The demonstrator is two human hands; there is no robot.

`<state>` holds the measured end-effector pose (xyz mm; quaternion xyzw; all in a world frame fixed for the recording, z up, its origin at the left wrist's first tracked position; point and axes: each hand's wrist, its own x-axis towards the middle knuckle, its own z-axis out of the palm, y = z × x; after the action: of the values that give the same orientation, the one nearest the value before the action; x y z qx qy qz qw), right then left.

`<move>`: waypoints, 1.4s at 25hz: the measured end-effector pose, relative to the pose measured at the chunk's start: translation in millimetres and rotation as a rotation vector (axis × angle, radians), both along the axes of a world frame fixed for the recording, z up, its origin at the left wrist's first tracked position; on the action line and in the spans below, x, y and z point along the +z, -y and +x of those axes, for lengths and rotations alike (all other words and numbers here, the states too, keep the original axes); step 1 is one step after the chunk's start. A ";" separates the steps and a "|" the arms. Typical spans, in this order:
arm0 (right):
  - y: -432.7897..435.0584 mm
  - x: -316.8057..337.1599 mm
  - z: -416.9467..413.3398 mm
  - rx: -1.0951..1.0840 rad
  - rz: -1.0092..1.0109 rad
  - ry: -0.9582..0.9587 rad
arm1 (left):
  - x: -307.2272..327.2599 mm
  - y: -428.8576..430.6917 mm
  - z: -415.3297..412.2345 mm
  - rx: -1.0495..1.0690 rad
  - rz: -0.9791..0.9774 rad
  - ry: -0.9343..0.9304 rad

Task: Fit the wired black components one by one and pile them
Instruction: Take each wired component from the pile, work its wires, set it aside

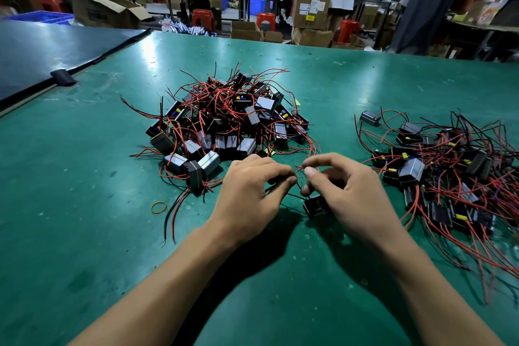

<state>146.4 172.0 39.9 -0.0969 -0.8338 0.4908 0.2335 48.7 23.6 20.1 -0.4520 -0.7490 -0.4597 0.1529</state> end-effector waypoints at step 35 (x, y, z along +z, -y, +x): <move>15.0 9.6 -2.7 0.021 -0.699 0.247 | 2.6 2.4 2.3 0.083 0.002 -0.185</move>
<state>143.7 157.1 49.5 -0.2209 -0.6385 0.7330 0.0789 51.0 21.2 22.7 -0.4610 -0.7494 -0.4098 0.2407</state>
